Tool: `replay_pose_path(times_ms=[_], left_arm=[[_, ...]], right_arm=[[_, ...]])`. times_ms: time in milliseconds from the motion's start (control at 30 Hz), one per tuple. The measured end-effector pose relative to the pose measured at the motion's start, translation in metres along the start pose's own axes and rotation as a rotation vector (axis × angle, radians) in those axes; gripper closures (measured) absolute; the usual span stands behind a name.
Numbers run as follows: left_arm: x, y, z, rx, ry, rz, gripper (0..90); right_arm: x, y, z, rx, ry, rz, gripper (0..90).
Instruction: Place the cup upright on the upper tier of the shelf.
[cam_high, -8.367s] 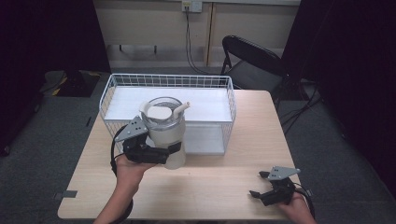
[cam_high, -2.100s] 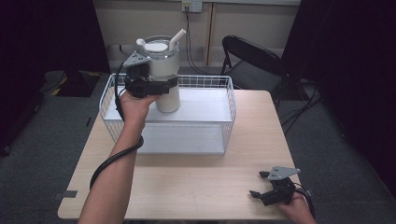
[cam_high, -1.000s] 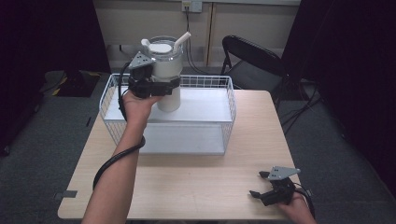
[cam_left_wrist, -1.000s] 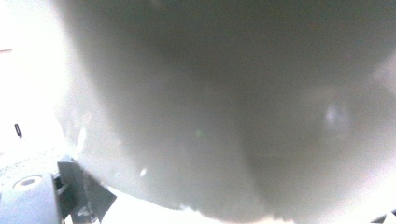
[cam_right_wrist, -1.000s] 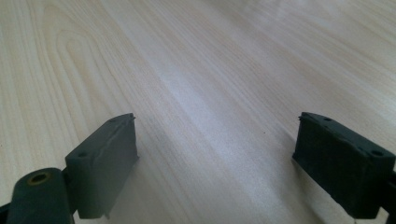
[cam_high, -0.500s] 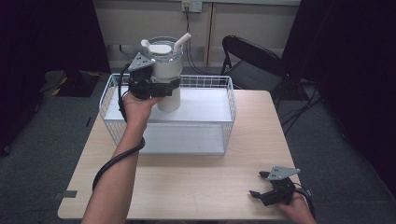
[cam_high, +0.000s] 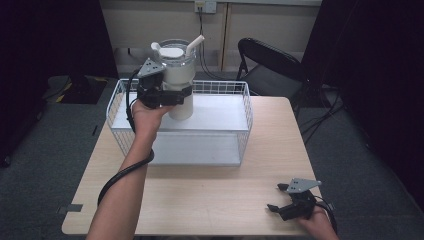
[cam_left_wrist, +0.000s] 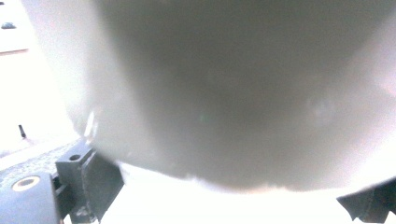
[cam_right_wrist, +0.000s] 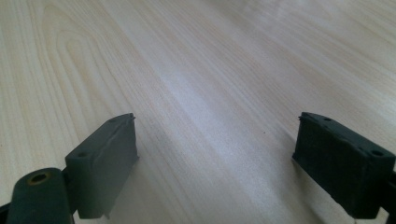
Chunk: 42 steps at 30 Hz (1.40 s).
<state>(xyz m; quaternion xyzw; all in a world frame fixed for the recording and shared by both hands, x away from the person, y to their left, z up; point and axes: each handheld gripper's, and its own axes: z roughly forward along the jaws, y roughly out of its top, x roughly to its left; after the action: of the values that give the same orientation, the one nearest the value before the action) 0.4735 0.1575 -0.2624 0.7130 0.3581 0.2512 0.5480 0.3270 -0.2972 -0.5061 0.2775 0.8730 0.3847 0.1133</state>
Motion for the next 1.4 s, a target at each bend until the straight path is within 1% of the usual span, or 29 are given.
replay_pose_path(times_ms=[167,200,333,433,467,533,600,633,667,767,833,867,933,1033,1167,1400], left_arm=[[-0.001,-0.001,0.0,-0.003,0.006,-0.01,9.0],[0.0,-0.003,0.0,-0.004,0.002,-0.028,8.7],[0.003,-0.005,-0.001,0.011,-0.016,-0.067,7.3],[0.003,-0.007,-0.002,0.014,-0.018,-0.059,7.5],[0.004,-0.009,-0.003,0.016,-0.023,-0.066,7.5],[0.004,-0.01,-0.004,0.018,-0.024,-0.067,7.6],[0.004,-0.012,-0.005,0.026,-0.025,-0.056,8.1],[0.004,-0.013,-0.006,0.028,-0.023,-0.058,8.3],[0.004,-0.014,-0.007,0.039,-0.027,-0.055,8.5],[0.005,-0.017,-0.009,0.045,-0.032,-0.062,9.2],[0.006,-0.019,-0.01,0.039,-0.039,-0.078,9.7],[0.006,-0.019,-0.011,0.044,-0.042,-0.081,9.8],[0.007,-0.021,-0.013,0.054,-0.046,-0.081,10.7],[0.006,-0.022,-0.016,0.054,-0.048,-0.082,11.8],[0.005,-0.024,-0.019,0.067,-0.043,-0.071,13.9],[0.003,-0.028,-0.029,0.09,-0.064,-0.055,15.1]], right_arm=[[0.0,0.0,0.0,0.0,0.0,0.0,12.4],[0.0,0.0,0.0,0.0,0.0,0.0,12.3],[0.0,0.0,0.0,0.0,0.0,0.0,12.3],[0.0,0.0,0.0,0.0,0.0,0.0,12.3],[0.0,0.0,0.0,0.0,0.0,0.0,12.3],[0.0,0.0,0.0,0.0,0.0,0.0,12.3],[0.0,0.0,0.0,0.0,0.0,0.0,12.3],[0.0,0.0,0.0,0.0,0.0,0.0,12.3],[0.0,0.0,0.0,0.0,0.0,0.0,12.3],[0.0,0.0,0.0,0.0,0.0,0.0,12.3],[0.0,0.0,0.0,0.0,0.0,0.001,12.3],[0.0,0.0,0.0,-0.001,0.0,0.0,12.3],[0.0,0.0,0.0,-0.001,0.0,0.0,12.3],[0.0,0.0,0.0,0.0,0.0,0.0,12.3],[0.0,0.0,0.0,-0.001,0.0,0.0,12.3],[0.0,0.0,0.0,-0.001,0.0,0.0,12.4]])
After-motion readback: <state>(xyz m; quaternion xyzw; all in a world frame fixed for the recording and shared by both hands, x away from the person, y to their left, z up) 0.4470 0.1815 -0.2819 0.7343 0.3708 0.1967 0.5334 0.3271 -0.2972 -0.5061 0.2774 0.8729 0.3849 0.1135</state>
